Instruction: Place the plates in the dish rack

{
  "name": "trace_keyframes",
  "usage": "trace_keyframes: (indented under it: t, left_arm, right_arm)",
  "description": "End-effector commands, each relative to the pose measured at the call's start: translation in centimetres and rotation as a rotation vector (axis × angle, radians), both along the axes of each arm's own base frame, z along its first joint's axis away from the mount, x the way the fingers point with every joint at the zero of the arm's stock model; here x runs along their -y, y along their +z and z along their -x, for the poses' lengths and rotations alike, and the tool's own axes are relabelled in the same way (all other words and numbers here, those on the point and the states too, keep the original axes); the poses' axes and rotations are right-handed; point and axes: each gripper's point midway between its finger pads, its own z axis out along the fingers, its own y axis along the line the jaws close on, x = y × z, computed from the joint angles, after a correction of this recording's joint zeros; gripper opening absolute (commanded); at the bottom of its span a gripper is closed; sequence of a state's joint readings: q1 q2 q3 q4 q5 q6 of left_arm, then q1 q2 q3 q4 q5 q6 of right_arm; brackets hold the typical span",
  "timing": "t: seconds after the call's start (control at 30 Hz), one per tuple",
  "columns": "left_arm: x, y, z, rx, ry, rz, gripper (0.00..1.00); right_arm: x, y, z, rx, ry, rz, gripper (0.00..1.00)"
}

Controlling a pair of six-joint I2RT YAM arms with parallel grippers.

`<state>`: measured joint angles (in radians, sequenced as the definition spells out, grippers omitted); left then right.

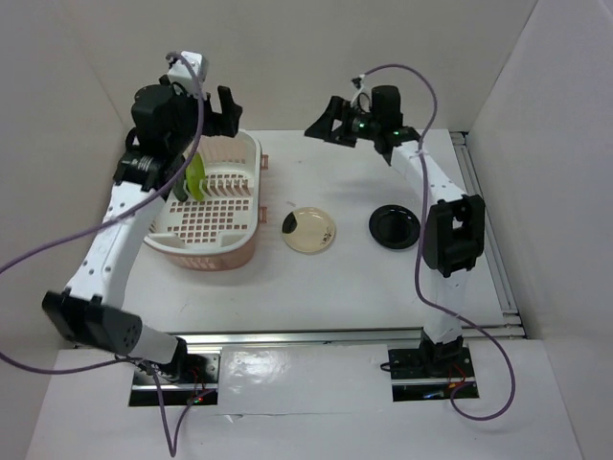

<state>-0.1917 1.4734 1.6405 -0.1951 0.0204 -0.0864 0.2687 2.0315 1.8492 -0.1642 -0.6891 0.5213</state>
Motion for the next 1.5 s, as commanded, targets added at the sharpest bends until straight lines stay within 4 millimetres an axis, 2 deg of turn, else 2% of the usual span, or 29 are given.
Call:
trace_keyframes:
  t: [0.0,0.03,0.1,0.13,0.17,0.23,0.27,0.3,0.33,0.37,0.4,0.43,0.47,0.5,0.53,0.57,0.63,0.67,0.7,0.73,0.77,0.8,0.87,1.1,1.13,1.23,1.33,1.37,1.47]
  left_arm:
    - [6.5,4.5,8.2,-0.002,-0.361,0.192,0.99]
    - [6.6,3.0,9.0,-0.066,-0.352,0.261,0.99]
    - [6.0,1.8,10.2,-0.106,-0.360,0.396,0.99]
    - [6.9,-0.9,11.8,-0.204,-0.426,0.482,0.99]
    - [7.3,-2.3,12.0,-0.243,-0.448,0.501,0.99]
    - [8.6,-2.9,13.3,-0.280,-0.554,0.511,0.99]
    - [9.0,-3.5,13.3,-0.307,-0.539,0.490,0.99]
    - [8.9,-3.9,13.2,-0.324,-0.494,0.469,0.99]
    - [8.3,-5.0,13.1,-0.355,-0.428,0.434,0.99]
    - [8.0,-4.6,13.0,-0.355,-0.404,0.432,0.99]
    - [7.7,-4.2,13.5,-0.346,-0.392,0.431,0.99]
    - [7.5,-3.9,13.9,-0.350,-0.376,0.446,0.99]
    - [7.9,-4.4,14.6,-0.383,-0.367,0.493,0.99]
    - [8.5,-3.1,16.7,-0.348,-0.434,0.510,0.99]
    - [9.6,-2.9,18.4,-0.355,-0.541,0.529,0.99]
    - [10.4,-3.9,18.8,-0.396,-0.579,0.558,0.99]
    - [10.9,-4.4,19.1,-0.410,-0.615,0.572,0.99]
    - [11.3,-5.8,19.5,-0.436,-0.652,0.572,0.99]
    - [11.4,-5.8,19.1,-0.432,-0.654,0.572,0.99]
    - [11.3,-6.6,18.9,-0.461,-0.631,0.575,0.99]
    - [11.5,-6.7,18.5,-0.483,-0.624,0.586,0.99]
    - [11.7,-6.9,18.5,-0.504,-0.631,0.597,0.99]
    - [12.0,-5.9,18.3,-0.492,-0.656,0.603,0.99]
    - [13.7,-4.7,18.8,-0.526,-0.763,0.601,0.99]
    - [13.9,-4.3,19.0,-0.520,-0.775,0.598,0.99]
    - [14.0,-4.6,19.1,-0.523,-0.764,0.577,0.99]
    - [14.0,-4.9,19.2,-0.518,-0.748,0.567,0.99]
    - [13.8,-4.8,19.4,-0.506,-0.742,0.555,0.99]
    - [13.4,-4.9,19.2,-0.488,-0.693,0.518,0.95]
  right_arm:
    - [7.7,-1.3,-2.7,-0.029,-0.218,0.152,1.00]
    - [8.7,-0.7,-2.2,-0.032,-0.239,0.172,1.00]
    - [9.4,-1.9,-1.6,-0.047,-0.281,0.230,1.00]
    - [9.9,-1.3,-0.9,-0.030,-0.295,0.252,1.00]
    - [9.7,-3.1,0.2,-0.066,-0.301,0.282,1.00]
    - [9.4,-2.7,1.8,-0.048,-0.311,0.322,1.00]
    - [9.2,-3.0,2.7,-0.065,-0.306,0.335,1.00]
    - [8.5,-4.6,4.2,-0.101,-0.288,0.363,1.00]
    - [8.3,-4.8,5.1,-0.095,-0.277,0.379,1.00]
    - [8.2,-4.1,6.3,-0.076,-0.274,0.393,1.00]
    - [8.2,-5.6,7.5,-0.104,-0.267,0.415,1.00]
    - [7.6,-5.7,8.4,-0.103,-0.253,0.423,1.00]
    - [8.0,-5.3,9.2,-0.099,-0.263,0.428,1.00]
    - [7.7,-6.3,10.4,-0.119,-0.243,0.440,1.00]
    - [7.7,-6.5,11.0,-0.120,-0.250,0.458,1.00]
    - [8.1,-6.2,11.6,-0.117,-0.259,0.463,1.00]
    - [8.6,-7.2,12.5,-0.144,-0.269,0.473,1.00]
    - [8.6,-7.1,12.9,-0.146,-0.279,0.458,1.00]
    - [8.7,-8.7,13.9,-0.182,-0.265,0.460,1.00]
    - [8.0,-9.3,14.7,-0.196,-0.236,0.441,1.00]
    - [7.9,-9.6,15.2,-0.211,-0.240,0.418,1.00]
    - [7.4,-11.5,16.0,-0.229,-0.220,0.414,1.00]
    - [6.1,-12.4,17.0,-0.225,-0.185,0.380,1.00]
    - [4.0,-16.4,15.8,-0.237,-0.181,0.374,1.00]
    - [3.7,-16.3,15.3,-0.235,-0.187,0.365,1.00]
    - [3.5,-16.9,14.0,-0.229,-0.207,0.374,1.00]
    - [4.1,-18.3,13.0,-0.255,-0.242,0.375,0.99]
    - [3.9,-19.1,13.3,-0.276,-0.232,0.367,0.99]
    - [3.8,-20.5,13.1,-0.291,-0.194,0.322,0.91]
